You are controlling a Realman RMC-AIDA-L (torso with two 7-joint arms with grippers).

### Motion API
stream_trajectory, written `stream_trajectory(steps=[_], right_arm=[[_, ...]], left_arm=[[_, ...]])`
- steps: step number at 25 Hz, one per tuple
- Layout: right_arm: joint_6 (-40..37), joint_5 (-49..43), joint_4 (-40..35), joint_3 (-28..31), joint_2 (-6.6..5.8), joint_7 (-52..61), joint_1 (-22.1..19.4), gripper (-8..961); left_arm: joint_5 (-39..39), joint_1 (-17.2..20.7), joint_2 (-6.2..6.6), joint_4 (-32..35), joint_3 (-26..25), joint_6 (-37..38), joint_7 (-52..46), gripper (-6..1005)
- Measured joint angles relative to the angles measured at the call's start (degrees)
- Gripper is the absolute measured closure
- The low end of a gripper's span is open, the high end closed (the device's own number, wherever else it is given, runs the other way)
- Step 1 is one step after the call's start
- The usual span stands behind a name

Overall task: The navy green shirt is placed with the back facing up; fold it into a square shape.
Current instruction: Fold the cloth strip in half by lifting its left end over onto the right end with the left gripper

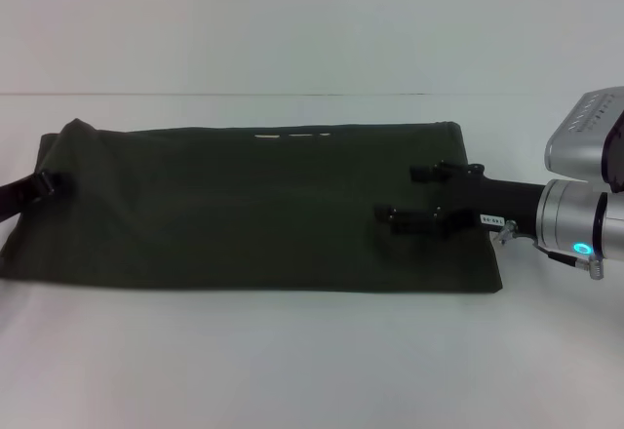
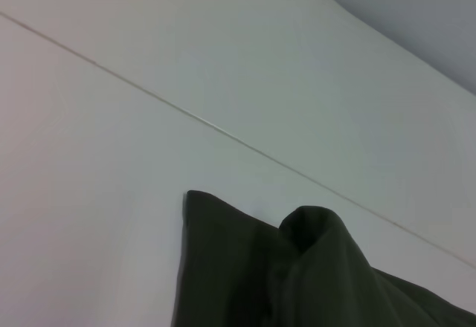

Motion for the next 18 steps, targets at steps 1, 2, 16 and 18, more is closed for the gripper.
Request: stream_trajectory(steps=[1,2,16,18], right_arm=[[0.03,0.01,0.0,0.0,0.0,0.0,0.08,28],[0.04,0.01,0.0,0.0,0.0,0.0,0.16,28],[0.21,0.07,0.0,0.0,0.03,0.53,0.34,28],[0.2,0.11,0.0,0.0,0.08,0.83,0.34,28]], left_arm=[[0.0,0.0,-0.11,0.02,0.0,-0.13,0.41,804],[0.0,-0.03,-0.2,0.05,0.01,-0.3,0.71,794],[-0.84,1.27,-0.57,5.37,0.03,-2.11,0.41,344],[-1.79,1.63,-0.53,6.73,0.01,2.2,0.37,303]])
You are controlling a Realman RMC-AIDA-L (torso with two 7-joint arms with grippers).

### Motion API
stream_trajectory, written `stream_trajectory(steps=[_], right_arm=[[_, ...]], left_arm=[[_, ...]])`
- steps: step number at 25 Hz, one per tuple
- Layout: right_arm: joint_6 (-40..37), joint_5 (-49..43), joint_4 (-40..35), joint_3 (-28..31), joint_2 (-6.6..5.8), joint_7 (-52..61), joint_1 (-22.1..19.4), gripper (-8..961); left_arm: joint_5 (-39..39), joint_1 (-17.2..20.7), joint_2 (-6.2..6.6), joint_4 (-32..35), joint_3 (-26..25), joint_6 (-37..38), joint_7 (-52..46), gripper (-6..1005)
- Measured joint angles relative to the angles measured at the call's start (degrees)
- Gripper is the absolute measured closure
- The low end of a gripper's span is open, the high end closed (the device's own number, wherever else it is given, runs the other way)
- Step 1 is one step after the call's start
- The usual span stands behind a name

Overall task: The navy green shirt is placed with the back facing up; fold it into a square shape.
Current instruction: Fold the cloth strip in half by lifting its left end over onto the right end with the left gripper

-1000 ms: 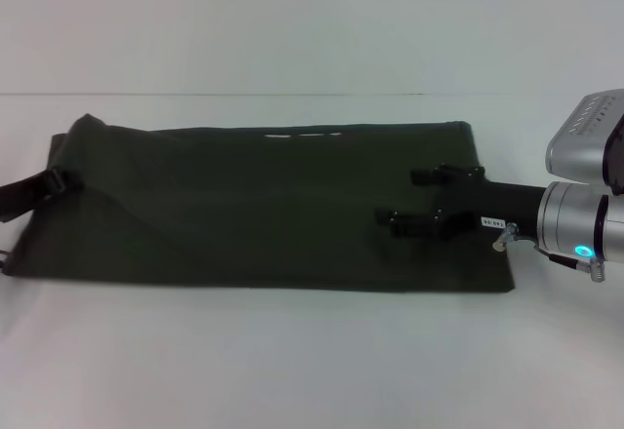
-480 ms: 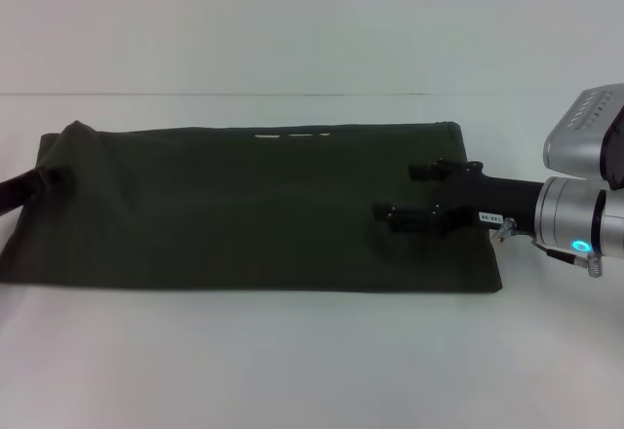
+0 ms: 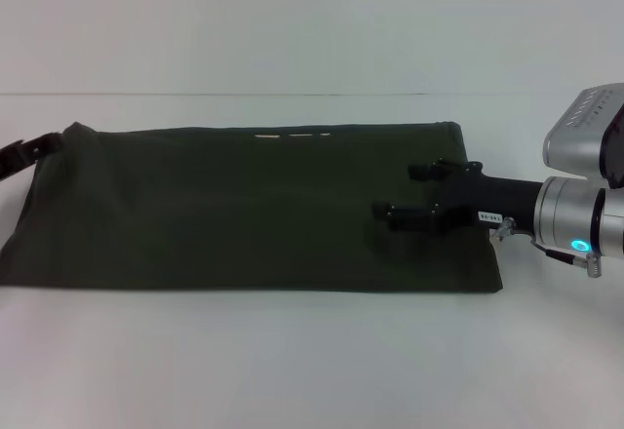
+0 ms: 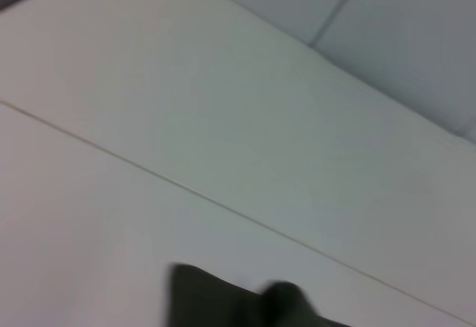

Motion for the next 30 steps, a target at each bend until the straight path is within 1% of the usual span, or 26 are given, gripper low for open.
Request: stream_trajectory(steps=[3,4,6,11,18,23,30], right_arm=[[0.01,0.01,0.0,0.0,0.01,0.35,0.04,29],[0.0,0.01,0.0,0.0,0.01,0.38,0.05,29],[0.0,0.01,0.0,0.0,0.01,0.39,0.06,29],[0.03,-0.05,0.0,0.0,0.01,0.45,0.08,29],[0.22,-0.09,0.0,0.0,0.01,0.49,0.09,29],[0.51,-0.08,0.0,0.0,0.01,0.49,0.22,29],[0.53,-0.09,0.0,0.0,0.01,0.49,0.48,28]], left_arm=[[-1.26,-0.29,0.81,-0.65,0.03,6.46,0.0,241],[-1.36,-0.52,0.97,-1.22,0.07,7.31,0.0,221],[-1.38,-1.26,1.39,-3.09,0.16,8.3,0.12,221],[-1.08,-2.29,1.95,-6.95,0.52,4.73,1.27,221],[-0.47,-2.39,2.0,-9.48,0.65,-1.62,2.1,222],[-0.42,-2.6,2.05,-10.89,0.65,-2.8,3.16,222],[-0.41,-2.85,1.97,-11.07,0.63,-3.13,3.48,222]])
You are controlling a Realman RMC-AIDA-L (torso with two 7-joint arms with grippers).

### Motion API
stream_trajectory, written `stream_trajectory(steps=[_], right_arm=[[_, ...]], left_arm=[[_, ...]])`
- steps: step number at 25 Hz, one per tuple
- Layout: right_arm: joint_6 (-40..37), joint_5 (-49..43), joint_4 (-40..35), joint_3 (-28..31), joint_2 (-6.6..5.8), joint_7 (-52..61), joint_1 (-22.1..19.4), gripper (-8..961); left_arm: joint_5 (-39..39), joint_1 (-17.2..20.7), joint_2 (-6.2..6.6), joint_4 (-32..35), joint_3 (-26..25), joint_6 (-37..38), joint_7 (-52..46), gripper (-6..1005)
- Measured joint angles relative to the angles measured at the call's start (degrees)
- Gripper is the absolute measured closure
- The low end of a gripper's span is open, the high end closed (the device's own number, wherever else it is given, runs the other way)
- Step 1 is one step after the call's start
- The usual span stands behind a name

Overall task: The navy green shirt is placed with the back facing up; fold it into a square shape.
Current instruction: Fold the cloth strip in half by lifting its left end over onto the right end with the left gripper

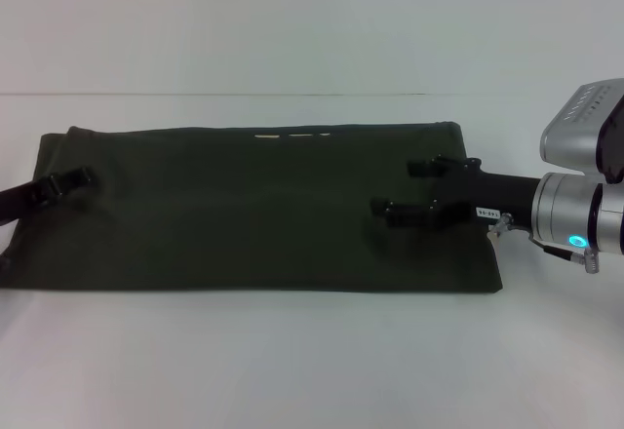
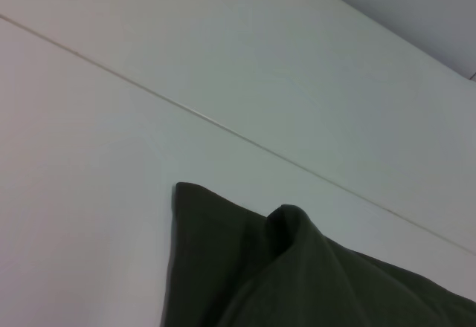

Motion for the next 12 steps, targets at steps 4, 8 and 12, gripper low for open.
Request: stream_trajectory(steps=[4,8,12], right_arm=[[0.07,-0.02,0.0,0.0,-0.01,0.0,0.12,28],[0.1,0.01,0.0,0.0,-0.07,0.0,0.14,28],[0.17,0.01,0.0,0.0,-0.09,0.0,0.23,28]], left_arm=[[-0.24,-0.11,0.03,0.65,-0.12,0.04,0.01,222],[-0.47,0.14,0.52,1.3,-0.35,0.24,-0.03,222],[-0.47,0.44,0.65,1.37,-0.48,-0.34,0.02,222]])
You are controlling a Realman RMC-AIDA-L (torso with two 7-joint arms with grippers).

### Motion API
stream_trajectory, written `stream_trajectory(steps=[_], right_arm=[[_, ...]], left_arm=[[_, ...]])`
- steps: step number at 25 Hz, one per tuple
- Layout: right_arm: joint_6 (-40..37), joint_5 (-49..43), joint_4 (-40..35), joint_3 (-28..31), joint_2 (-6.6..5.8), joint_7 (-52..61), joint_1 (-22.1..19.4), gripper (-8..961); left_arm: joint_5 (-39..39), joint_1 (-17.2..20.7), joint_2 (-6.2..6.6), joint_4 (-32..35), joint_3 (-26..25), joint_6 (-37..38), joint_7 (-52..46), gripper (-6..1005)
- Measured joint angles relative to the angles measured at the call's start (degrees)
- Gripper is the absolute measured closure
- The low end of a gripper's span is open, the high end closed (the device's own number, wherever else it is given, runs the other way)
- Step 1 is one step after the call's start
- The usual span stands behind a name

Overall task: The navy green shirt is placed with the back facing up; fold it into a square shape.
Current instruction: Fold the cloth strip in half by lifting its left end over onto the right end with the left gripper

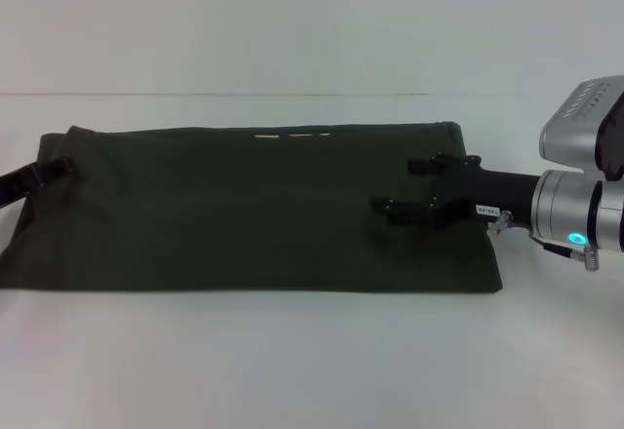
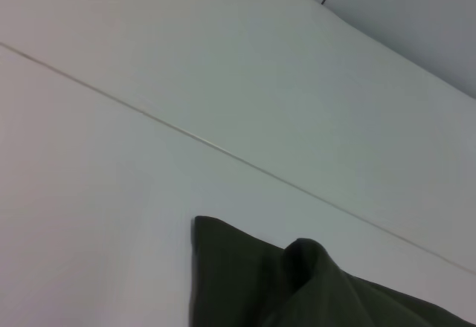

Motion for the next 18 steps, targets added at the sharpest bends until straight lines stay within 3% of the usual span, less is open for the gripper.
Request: stream_trajectory(steps=[9,18], right_arm=[[-0.41,-0.25,0.0,-0.41,0.0,-0.07,0.16,28],[-2.33,-0.1,-0.57,-6.99,0.01,-0.07,0.48,28]], left_arm=[[0.42,0.93,0.37,0.0,-0.03,-1.0,0.06,222],[0.38,1.34,1.19,-0.35,-0.03,1.38,-0.44,221]])
